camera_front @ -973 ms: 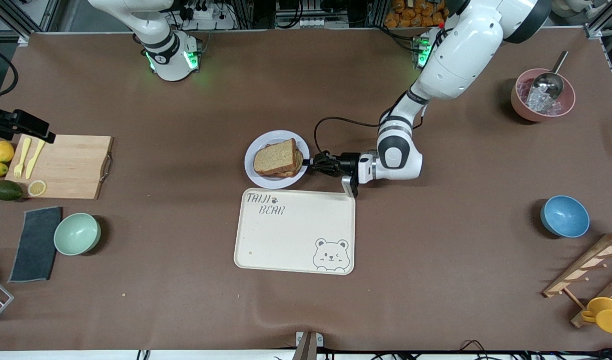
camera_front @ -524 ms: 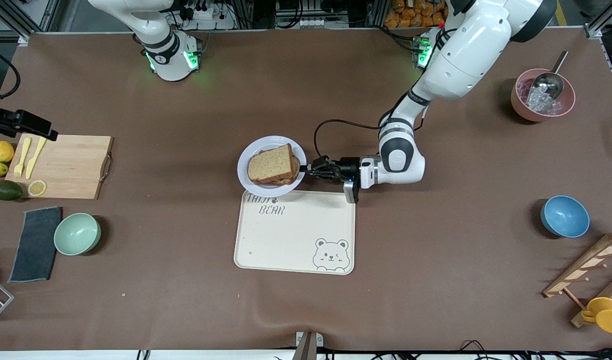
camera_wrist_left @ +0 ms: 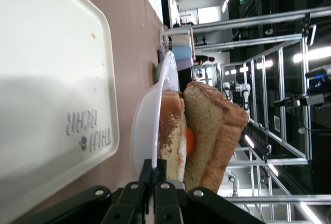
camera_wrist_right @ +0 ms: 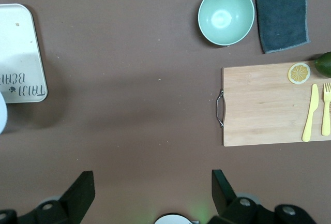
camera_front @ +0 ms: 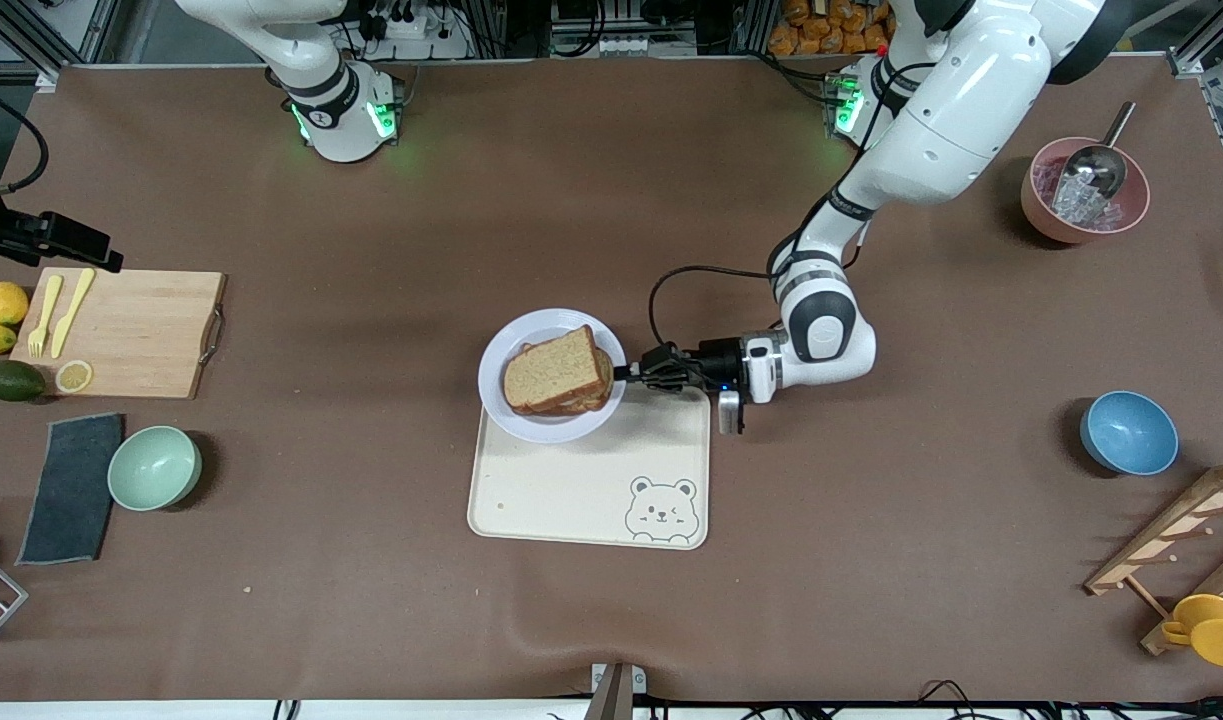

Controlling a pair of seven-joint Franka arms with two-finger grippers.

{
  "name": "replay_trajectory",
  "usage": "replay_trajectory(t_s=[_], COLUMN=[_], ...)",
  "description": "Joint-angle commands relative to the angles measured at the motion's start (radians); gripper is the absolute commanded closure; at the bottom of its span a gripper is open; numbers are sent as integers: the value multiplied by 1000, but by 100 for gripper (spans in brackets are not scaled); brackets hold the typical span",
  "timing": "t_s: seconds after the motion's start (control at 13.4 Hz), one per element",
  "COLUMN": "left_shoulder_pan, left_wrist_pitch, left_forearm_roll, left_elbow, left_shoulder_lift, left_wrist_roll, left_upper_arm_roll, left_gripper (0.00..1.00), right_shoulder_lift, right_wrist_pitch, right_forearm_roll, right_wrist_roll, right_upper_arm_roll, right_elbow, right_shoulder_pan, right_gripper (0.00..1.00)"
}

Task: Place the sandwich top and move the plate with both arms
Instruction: 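Slide the plate onto the bear tray with the left gripper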

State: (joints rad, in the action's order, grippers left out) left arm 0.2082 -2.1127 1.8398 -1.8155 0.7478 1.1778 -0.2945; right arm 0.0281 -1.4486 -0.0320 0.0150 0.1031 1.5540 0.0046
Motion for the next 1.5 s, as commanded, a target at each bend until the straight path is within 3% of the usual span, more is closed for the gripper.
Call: replay_trajectory(t_s=[0.0, 0.45, 0.9, 1.42], left_shoulder_pan=[-38, -72, -69, -64], left_wrist_pitch=[20, 0, -20, -26], left_forearm_roll=[48, 73, 68, 68], left_elbow=[10, 122, 125, 124], left_shoulder_lift=[4, 108, 142, 160], left_wrist_roll=[-4, -4, -4, 5], left_upper_arm_roll=[-8, 11, 61, 72], left_gripper=[100, 100, 100, 100], right_shoulder_lift=[-10, -8, -4, -4], right_wrist_pitch=[5, 16, 14, 11], right_forearm_roll=[-13, -12, -13, -14], right_wrist_roll=[28, 26, 23, 19], right_upper_arm_roll=[6, 4, 9, 6], right_elbow=[-8, -14, -18, -18], right_shoulder_pan=[-3, -8, -20, -29], right_gripper=[0, 0, 0, 0])
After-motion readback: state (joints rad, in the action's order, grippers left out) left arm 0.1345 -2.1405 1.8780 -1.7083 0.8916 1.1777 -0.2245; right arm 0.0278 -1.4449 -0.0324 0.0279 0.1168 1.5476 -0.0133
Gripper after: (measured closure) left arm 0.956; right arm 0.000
